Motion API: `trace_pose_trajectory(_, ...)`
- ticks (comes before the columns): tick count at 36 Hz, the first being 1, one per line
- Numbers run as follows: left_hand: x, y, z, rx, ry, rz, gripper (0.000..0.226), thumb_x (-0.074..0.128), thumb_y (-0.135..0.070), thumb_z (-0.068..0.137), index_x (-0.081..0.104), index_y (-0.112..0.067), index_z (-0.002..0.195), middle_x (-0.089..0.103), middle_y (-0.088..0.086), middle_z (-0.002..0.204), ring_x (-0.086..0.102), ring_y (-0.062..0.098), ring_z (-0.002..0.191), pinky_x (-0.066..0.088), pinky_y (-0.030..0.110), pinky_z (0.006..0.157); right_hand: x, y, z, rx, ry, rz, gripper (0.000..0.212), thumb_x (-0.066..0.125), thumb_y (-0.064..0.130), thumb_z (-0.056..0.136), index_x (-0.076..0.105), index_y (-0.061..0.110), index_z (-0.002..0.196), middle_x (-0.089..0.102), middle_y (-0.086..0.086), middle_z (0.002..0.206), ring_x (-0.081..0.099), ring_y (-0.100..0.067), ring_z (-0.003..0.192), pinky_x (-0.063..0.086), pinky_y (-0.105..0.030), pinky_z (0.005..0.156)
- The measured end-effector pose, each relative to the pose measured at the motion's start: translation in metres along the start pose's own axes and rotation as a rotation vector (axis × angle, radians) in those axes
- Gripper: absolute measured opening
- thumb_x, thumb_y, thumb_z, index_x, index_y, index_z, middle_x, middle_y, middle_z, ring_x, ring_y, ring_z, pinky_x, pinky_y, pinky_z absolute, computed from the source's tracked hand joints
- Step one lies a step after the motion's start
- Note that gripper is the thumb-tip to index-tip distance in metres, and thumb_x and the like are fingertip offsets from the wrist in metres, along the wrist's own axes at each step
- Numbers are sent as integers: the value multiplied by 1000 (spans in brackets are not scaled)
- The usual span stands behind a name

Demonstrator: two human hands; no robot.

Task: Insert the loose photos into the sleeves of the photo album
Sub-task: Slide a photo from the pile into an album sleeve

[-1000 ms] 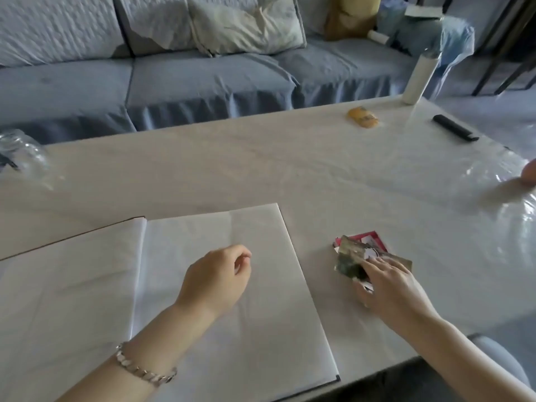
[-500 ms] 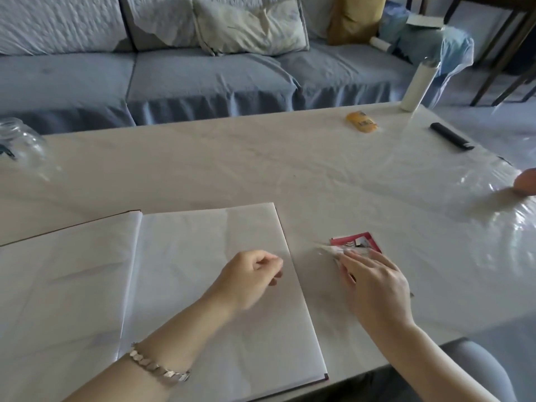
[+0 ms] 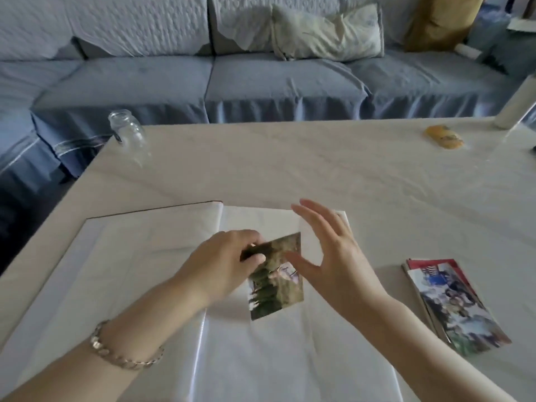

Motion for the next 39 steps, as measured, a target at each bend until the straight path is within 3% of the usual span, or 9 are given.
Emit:
trace_pose_trajectory(5,-35,23,-6,53,-41,-6,6,69,-25,84,67,-29,88,68,-11,81,62,9,79,50,34,77,26,24,29,86,299,49,19,62,21,88,70,23,105,67,11,92,57,-4,83,41,-15,70)
trace_pose_trajectory(10,-56,57,-17,-117,-305,-325,36,74,-32,77,52,-38,104,67,-10,81,63,1,78,52,23,75,49,35,44,196,110,382,19,66,8,83,72,21,70,69,7,66,62,-9,64,48,-20,62)
trace_pose_trajectory(15,-53,97,-33,-392,-502,-613,90,78,-38,67,27,-24,140,55,-7,112,55,-1,88,44,14,68,71,33,53,449,-92,754,20,64,3,85,69,19,74,68,9,58,66,-7,55,52,-16,52)
trace_pose_trajectory(19,-41,128,-39,-624,-522,-1014,61,73,-22,79,44,-9,131,61,6,116,64,14,90,55,30,75,94,41,55,536,-152,899,21,62,0,86,66,17,74,68,8,57,66,-6,56,51,-15,50)
trace_pose_trajectory(22,-30,135,-37,-648,-395,-1470,21,62,-5,85,60,1,104,71,17,89,70,22,70,59,31,58,114,51,55,519,-83,872,10,61,2,87,69,7,84,70,4,64,68,-9,62,55,-19,56)
trace_pose_trajectory(27,-57,183,-46,-669,-742,-1170,9,62,1,86,63,-7,82,68,11,76,65,16,54,55,26,47,142,56,45,232,138,297,38,49,32,95,52,21,130,56,12,124,53,-5,110,36,-8,90)
trace_pose_trajectory(32,-94,233,-62,-590,-1029,-704,6,62,-3,86,59,-6,81,64,9,82,63,9,51,53,23,43,187,57,31,-31,461,-155,95,4,77,67,15,30,149,2,11,157,-11,-2,141,-8,-13,106)
trace_pose_trajectory(36,-103,244,-66,-552,-1062,-560,7,62,-6,87,61,0,84,63,4,79,64,3,52,57,30,48,201,52,24,-86,408,-263,73,20,65,88,57,16,127,45,-11,142,23,-19,135,18,-27,104)
trace_pose_trajectory(39,-98,244,-63,-527,-989,-512,12,63,-7,86,60,4,82,62,6,76,65,12,52,55,28,45,205,46,21,-94,369,-275,60,39,55,82,63,14,120,53,-12,135,31,-23,129,24,-31,100)
Point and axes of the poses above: each hand's wrist, its own z-axis towards the middle knuckle, its own x-axis out of the palm, y = z × x, the point moved 5 cm from there along z, towards the middle knuckle
